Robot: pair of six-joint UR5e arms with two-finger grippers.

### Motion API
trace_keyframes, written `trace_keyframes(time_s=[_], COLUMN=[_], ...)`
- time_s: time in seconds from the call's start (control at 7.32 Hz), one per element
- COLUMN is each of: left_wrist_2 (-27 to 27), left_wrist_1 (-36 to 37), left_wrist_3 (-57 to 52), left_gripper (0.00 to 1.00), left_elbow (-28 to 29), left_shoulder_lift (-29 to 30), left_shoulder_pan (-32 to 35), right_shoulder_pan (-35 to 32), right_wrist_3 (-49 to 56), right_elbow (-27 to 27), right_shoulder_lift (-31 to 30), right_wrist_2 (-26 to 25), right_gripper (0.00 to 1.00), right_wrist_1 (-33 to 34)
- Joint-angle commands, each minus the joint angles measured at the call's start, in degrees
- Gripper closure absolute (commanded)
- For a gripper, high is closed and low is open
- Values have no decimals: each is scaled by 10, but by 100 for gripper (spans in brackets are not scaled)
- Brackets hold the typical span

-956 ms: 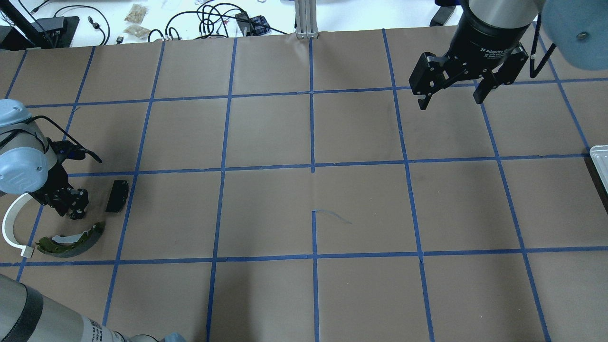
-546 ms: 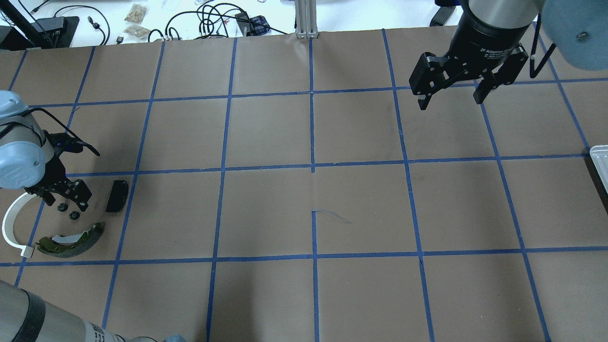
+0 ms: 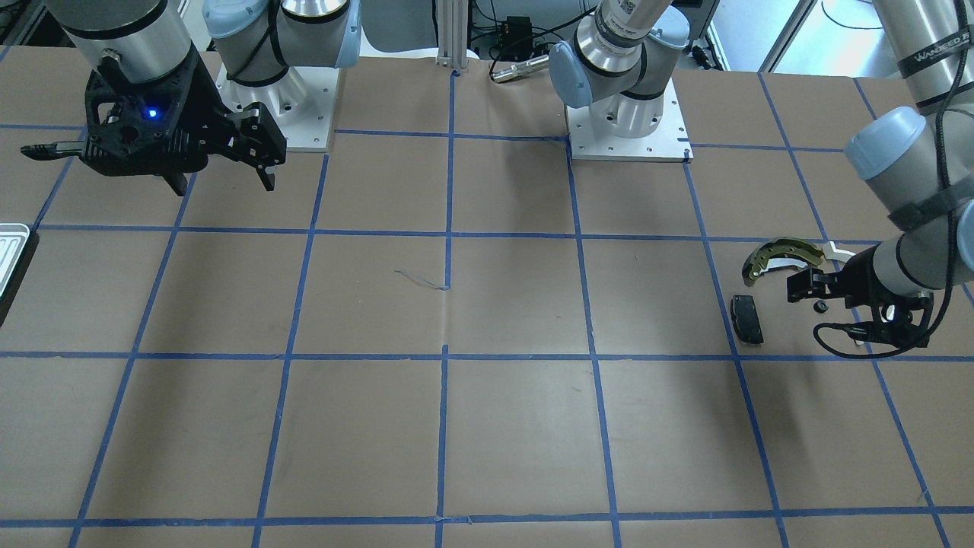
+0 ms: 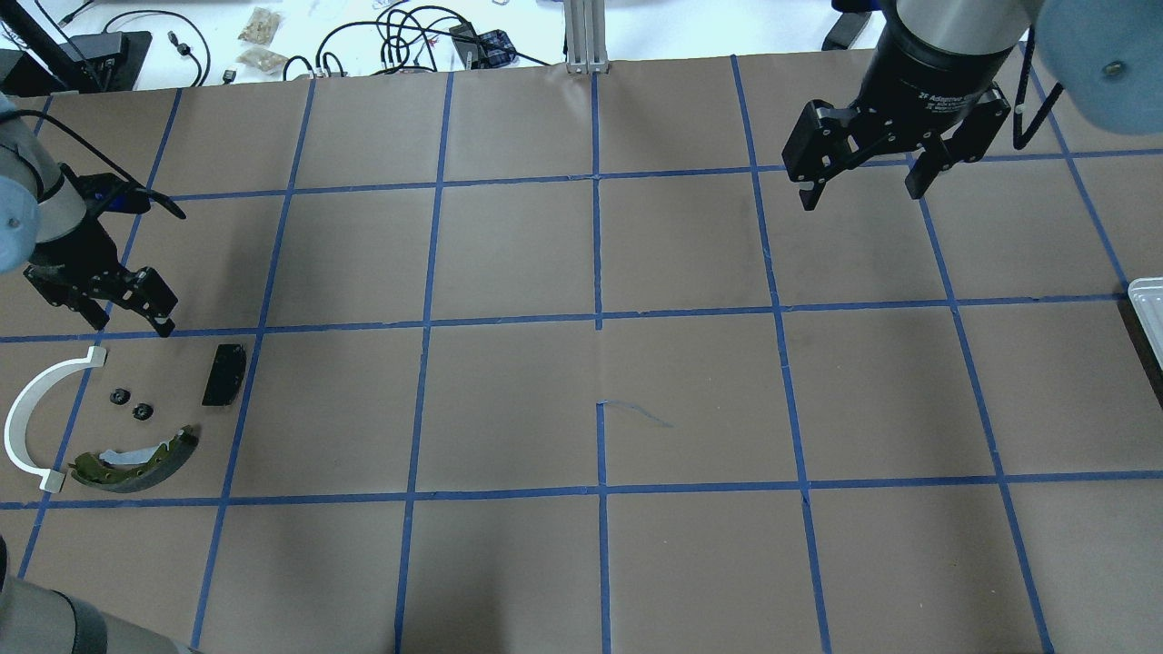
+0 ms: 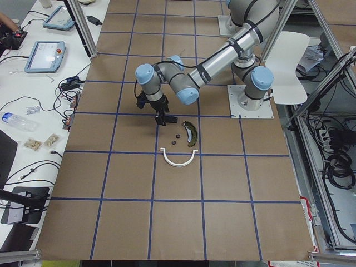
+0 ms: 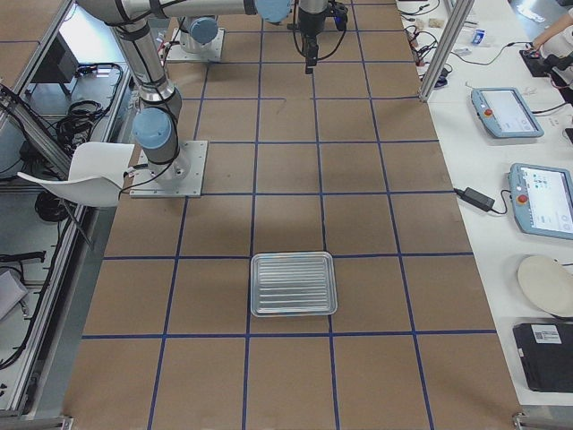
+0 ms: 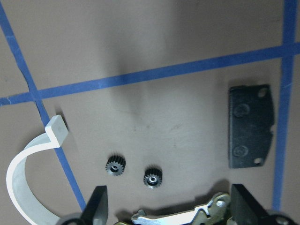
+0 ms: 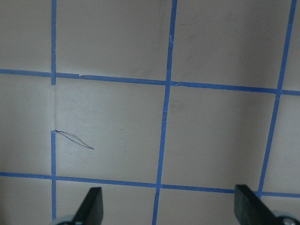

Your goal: Place bearing gear from tray to pile

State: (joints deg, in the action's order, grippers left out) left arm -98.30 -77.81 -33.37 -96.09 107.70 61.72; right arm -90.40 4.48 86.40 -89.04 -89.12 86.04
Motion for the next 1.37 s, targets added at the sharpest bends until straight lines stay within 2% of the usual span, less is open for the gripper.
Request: trace_keyframes(time_s=[0.0, 0.14, 0.27, 0.68, 0.96, 1.23], left_wrist_2=[65, 65, 65, 70, 65, 67], left_wrist_1=[-91, -101, -124, -162, -151, -146], left_wrist_3=[54, 87, 149, 253, 318, 325], left_gripper=[8, 8, 0, 0, 0, 0], left_elbow=[62, 81, 83, 66, 45, 32], left_shoulder_lift=[-39, -58, -77, -161, -159, -173], left_shoulder_pan=[54, 98, 146, 225, 303, 323], right_shoulder_pan=[0, 0, 0, 0, 0, 0], right_wrist_3=[0, 0, 0, 0, 0, 0], right_elbow=[0, 0, 0, 0, 0, 0], right_shoulder_lift=[0, 0, 0, 0, 0, 0], right_wrist_2=[0, 0, 0, -1, -1, -1], right_gripper=[0, 0, 0, 0, 0, 0], right_wrist_1=[-1, -1, -1, -1, -1, -1])
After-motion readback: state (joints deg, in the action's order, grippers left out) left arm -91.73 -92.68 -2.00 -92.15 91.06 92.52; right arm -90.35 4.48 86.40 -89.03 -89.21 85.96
